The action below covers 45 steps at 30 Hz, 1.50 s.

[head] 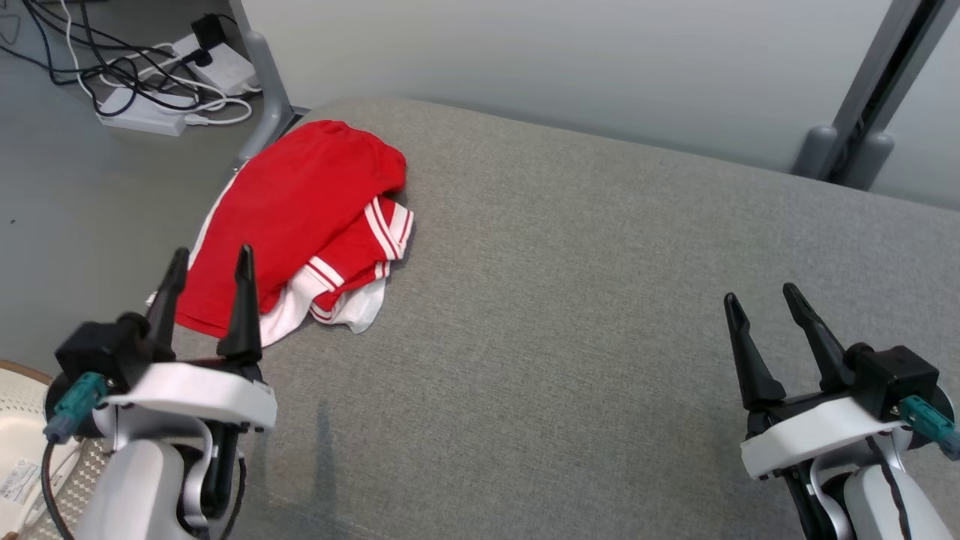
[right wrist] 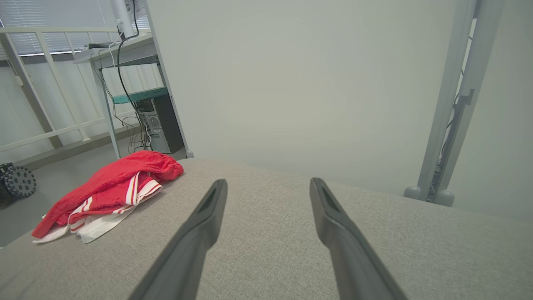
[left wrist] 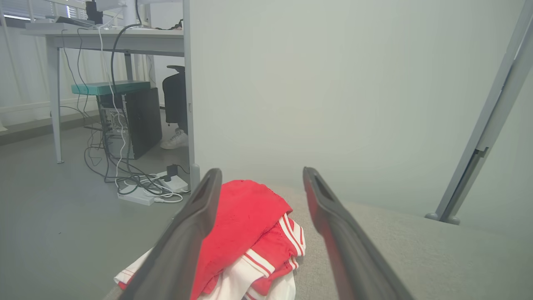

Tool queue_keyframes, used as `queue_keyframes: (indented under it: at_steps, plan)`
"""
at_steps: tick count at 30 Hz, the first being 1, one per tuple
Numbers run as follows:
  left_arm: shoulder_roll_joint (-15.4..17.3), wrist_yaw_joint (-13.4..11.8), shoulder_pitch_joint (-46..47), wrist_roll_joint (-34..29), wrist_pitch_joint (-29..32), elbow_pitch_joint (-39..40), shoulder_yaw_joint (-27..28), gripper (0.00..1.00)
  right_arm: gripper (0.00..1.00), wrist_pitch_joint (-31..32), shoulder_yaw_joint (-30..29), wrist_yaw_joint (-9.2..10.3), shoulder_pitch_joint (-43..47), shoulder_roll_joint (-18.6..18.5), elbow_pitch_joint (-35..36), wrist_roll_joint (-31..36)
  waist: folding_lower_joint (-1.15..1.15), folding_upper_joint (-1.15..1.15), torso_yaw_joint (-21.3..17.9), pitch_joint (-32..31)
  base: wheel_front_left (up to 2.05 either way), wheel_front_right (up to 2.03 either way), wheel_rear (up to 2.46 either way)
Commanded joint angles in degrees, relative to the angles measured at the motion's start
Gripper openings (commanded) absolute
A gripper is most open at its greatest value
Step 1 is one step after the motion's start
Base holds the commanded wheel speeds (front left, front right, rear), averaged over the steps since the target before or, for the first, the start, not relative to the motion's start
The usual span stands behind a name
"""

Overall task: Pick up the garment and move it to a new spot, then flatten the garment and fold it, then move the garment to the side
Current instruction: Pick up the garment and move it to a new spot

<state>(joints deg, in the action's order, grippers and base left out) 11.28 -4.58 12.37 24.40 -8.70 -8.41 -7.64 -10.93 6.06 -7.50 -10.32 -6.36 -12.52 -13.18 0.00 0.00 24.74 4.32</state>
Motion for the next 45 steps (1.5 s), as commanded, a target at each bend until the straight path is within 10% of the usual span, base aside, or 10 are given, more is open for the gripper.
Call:
queue_keyframes:
  at_steps: [1,17,28,30,31,45]
  plan:
    - [0.52,0.28,2.35,0.69,0.26,-0.62,0.72,1.0,1.0,0.46,0.2,0.02,-1.2,-0.69,0.77,0.34,0.0,0.0,-1.98,2.5,0.0,0.0,0.0]
    - [4.11,7.18,22.67,8.97,8.23,-32.09,4.01,1.0,1.0,4.65,1.07,0.02,-5.66,-3.08,7.4,1.85,0.0,0.0,-10.52,17.84,0.0,0.0,0.0]
    - [6.32,10.13,30.04,10.0,2.81,-48.41,4.54,1.0,1.0,4.79,0.86,0.02,-6.42,-3.08,7.82,1.2,0.0,0.0,-12.33,19.94,0.0,0.0,0.0]
    - [6.93,10.23,31.0,9.38,1.96,-50.05,4.05,0.76,1.0,4.75,0.76,0.02,-6.4,-3.04,7.74,1.19,0.0,0.0,-12.4,19.79,0.0,0.0,0.0]
    - [7.04,10.42,31.36,9.43,1.61,-50.83,3.91,0.0,1.0,4.75,0.73,0.02,-6.43,-3.04,7.68,1.2,0.0,0.0,-12.45,19.68,0.0,0.0,0.0]
    - [9.4,11.8,36.2,8.37,-3.93,-43.8,0.95,0.0,1.0,3.05,-2.59,0.02,-4.0,-1.21,6.92,1.47,0.0,0.0,-12.26,12.5,0.0,0.0,0.0]
